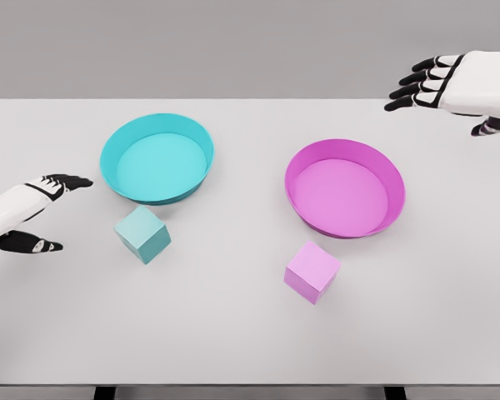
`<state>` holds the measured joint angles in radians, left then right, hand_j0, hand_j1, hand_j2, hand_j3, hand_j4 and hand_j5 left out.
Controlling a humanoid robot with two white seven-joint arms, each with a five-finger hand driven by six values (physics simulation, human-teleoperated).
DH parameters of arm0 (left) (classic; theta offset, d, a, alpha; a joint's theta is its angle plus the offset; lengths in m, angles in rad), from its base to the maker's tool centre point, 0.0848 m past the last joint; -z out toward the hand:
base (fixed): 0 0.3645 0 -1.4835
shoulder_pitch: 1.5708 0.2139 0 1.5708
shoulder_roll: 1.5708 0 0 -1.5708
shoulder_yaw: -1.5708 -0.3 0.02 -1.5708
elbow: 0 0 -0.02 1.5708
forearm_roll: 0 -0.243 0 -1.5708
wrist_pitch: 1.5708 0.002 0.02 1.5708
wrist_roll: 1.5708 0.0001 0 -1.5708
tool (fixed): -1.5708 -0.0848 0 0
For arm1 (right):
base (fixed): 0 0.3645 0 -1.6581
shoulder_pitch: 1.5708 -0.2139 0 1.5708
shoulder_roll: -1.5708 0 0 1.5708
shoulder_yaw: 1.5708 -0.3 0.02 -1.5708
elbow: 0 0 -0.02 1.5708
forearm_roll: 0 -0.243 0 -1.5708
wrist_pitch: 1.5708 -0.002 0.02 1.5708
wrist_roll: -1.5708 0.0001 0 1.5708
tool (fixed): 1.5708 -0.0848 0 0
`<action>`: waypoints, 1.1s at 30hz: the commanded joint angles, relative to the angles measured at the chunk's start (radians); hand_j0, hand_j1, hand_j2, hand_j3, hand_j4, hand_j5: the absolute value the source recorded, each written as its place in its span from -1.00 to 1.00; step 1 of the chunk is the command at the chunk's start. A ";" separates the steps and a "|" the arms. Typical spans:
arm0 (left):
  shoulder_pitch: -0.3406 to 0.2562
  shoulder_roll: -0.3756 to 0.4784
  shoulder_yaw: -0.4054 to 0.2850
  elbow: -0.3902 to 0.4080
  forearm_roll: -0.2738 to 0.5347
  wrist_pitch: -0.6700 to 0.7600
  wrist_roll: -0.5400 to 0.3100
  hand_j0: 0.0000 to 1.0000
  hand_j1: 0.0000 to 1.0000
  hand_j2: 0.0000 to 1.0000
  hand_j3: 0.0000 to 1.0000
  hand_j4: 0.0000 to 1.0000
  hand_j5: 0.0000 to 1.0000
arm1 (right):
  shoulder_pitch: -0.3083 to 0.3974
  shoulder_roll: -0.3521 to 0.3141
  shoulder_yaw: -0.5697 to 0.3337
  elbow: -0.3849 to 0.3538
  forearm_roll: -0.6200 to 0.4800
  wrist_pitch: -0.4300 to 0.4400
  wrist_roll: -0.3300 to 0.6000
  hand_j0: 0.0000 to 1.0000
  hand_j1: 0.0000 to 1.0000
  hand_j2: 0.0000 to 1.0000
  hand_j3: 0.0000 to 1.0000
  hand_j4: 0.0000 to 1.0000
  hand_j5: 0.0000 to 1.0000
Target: Place the blocks in the corresponding plates according to their colors
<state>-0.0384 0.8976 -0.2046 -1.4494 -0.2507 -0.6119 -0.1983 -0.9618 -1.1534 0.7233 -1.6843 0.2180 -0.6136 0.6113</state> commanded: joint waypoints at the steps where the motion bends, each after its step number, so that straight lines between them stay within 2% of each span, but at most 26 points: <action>1: 0.000 0.001 -0.001 0.000 0.007 0.001 0.000 1.00 1.00 1.00 1.00 1.00 1.00 | 0.002 -0.002 0.001 0.000 -0.003 0.003 0.000 1.00 1.00 1.00 1.00 1.00 1.00; 7: -0.005 0.000 -0.001 0.000 0.001 0.001 -0.003 1.00 1.00 1.00 1.00 1.00 1.00 | -0.009 0.012 0.008 0.002 -0.016 0.003 0.000 1.00 1.00 1.00 1.00 1.00 1.00; 9: -0.021 0.001 0.001 -0.014 -0.004 0.001 -0.082 1.00 1.00 1.00 1.00 1.00 1.00 | -0.018 0.012 0.010 0.000 -0.014 0.003 0.000 1.00 1.00 1.00 1.00 1.00 1.00; 10: -0.055 0.006 -0.001 -0.040 -0.002 0.001 -0.148 1.00 1.00 1.00 1.00 1.00 1.00 | -0.017 0.012 0.013 -0.011 -0.012 0.003 0.000 1.00 1.00 1.00 1.00 1.00 1.00; 12: -0.083 0.009 -0.001 -0.075 -0.002 0.001 -0.207 1.00 1.00 1.00 1.00 1.00 1.00 | -0.024 0.018 0.125 -0.078 -0.009 0.003 0.000 1.00 1.00 1.00 1.00 1.00 1.00; 13: -0.100 0.010 -0.003 -0.083 -0.002 0.001 -0.214 1.00 1.00 1.00 1.00 1.00 1.00 | -0.058 0.060 0.197 -0.075 -0.005 0.003 0.000 0.97 0.97 0.97 0.97 0.97 0.97; 14: -0.110 0.010 -0.003 -0.088 -0.002 0.001 -0.228 1.00 1.00 1.00 1.00 1.00 1.00 | -0.067 0.067 0.232 -0.075 -0.002 0.003 0.000 0.97 0.97 0.97 0.97 0.97 0.97; 17: -0.147 0.015 -0.003 -0.120 0.005 0.001 -0.312 1.00 1.00 1.00 1.00 1.00 1.00 | -0.104 0.097 0.246 -0.075 -0.002 0.003 0.000 0.97 0.97 0.97 0.97 0.97 0.97; 21: -0.182 0.043 -0.004 -0.144 0.040 0.001 -0.413 1.00 1.00 1.00 1.00 1.00 1.00 | -0.133 0.127 0.320 -0.075 -0.002 0.003 0.000 0.99 0.99 0.99 0.99 0.99 0.99; 24: -0.207 0.070 -0.016 -0.203 0.103 0.001 -0.413 1.00 1.00 1.00 1.00 1.00 1.00 | -0.137 0.138 0.340 -0.075 -0.003 0.003 0.000 1.00 1.00 1.00 1.00 1.00 1.00; 25: -0.225 0.070 -0.039 -0.210 0.114 0.001 -0.413 1.00 1.00 1.00 1.00 1.00 1.00 | -0.137 0.139 0.341 -0.075 -0.003 0.003 0.000 1.00 1.00 1.00 1.00 1.00 1.00; 27: -0.293 0.069 -0.133 -0.212 0.130 0.001 -0.413 1.00 1.00 1.00 1.00 1.00 1.00 | -0.141 0.161 0.377 -0.075 -0.003 0.003 0.000 1.00 1.00 1.00 1.00 1.00 1.00; 29: -0.336 0.067 -0.176 -0.213 0.128 0.001 -0.413 1.00 1.00 1.00 1.00 1.00 1.00 | -0.143 0.172 0.390 -0.075 -0.002 0.003 0.000 1.00 1.00 1.00 1.00 1.00 1.00; 33: -0.341 0.067 -0.184 -0.278 0.128 0.001 -0.413 1.00 1.00 1.00 1.00 1.00 1.00 | -0.163 0.201 0.449 -0.075 0.000 0.003 0.000 1.00 1.00 1.00 1.00 1.00 1.00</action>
<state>-0.3789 0.9629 -0.3713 -1.7015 -0.1326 -0.6136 -0.6103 -1.1290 -0.9690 1.1433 -1.7596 0.2204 -0.6131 0.6112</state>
